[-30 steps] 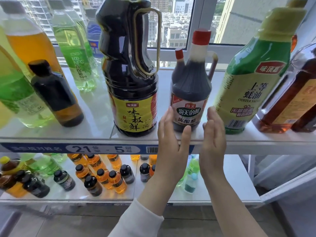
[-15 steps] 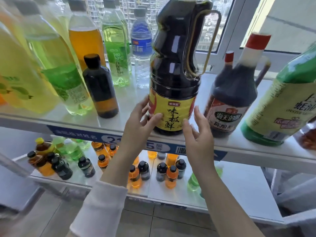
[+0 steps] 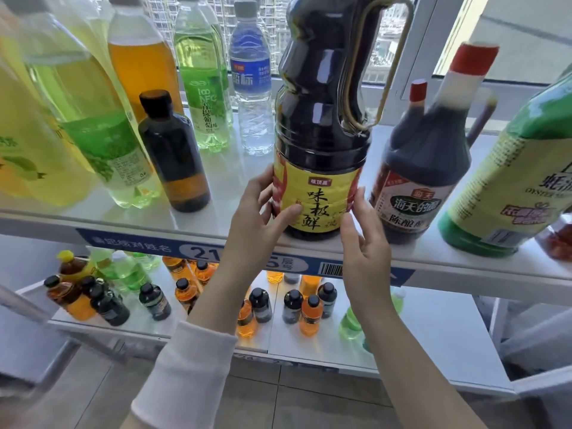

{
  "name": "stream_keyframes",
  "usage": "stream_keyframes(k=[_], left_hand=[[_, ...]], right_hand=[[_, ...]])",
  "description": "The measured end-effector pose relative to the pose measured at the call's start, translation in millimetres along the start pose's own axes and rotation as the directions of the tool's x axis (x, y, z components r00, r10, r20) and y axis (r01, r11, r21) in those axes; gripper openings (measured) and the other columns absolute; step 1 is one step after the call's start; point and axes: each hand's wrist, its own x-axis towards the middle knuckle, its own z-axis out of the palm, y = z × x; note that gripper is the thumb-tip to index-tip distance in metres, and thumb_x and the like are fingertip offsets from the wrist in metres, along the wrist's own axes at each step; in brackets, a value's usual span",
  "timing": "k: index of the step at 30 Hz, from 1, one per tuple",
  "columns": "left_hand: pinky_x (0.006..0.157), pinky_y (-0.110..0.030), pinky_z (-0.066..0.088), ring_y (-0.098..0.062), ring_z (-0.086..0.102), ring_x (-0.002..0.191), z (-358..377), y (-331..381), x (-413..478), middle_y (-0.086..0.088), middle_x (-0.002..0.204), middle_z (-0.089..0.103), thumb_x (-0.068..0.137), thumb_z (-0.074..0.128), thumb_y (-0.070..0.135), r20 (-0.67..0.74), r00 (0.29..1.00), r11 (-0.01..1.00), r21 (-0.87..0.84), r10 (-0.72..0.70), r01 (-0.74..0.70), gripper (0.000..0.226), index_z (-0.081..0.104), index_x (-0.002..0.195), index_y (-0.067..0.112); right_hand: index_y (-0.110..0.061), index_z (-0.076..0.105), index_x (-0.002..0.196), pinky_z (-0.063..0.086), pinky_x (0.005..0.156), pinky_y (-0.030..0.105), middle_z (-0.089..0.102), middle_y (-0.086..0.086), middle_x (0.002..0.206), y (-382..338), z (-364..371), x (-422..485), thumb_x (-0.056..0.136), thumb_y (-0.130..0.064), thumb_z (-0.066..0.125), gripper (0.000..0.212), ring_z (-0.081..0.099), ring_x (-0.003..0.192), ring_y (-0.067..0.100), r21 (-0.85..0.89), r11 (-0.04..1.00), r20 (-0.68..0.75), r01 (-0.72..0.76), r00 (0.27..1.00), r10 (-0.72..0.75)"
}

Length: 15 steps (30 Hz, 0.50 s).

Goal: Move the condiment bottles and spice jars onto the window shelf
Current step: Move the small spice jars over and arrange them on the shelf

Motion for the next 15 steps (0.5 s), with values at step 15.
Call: stream_keyframes(k=[15], left_hand=[[0.1, -0.013, 0.038, -0.006, 0.041, 0.127, 4.2, 2.9, 2.7, 0.014, 0.128, 0.044, 0.08, 0.063, 0.025, 0.065, 0.997, 0.999, 0.037, -0.042, 0.039, 0.068, 0.03, 0.139, 0.02]], right_hand=[[-0.023, 0.035, 0.142, 0.03, 0.114, 0.036, 0.034, -0.016, 0.147, 2.8, -3.4, -3.8, 0.089, -0.037, 0.041, 0.055, 0.027, 0.136, -0.005, 0.002, 1.0, 0.015, 0.023, 1.0, -0.023]])
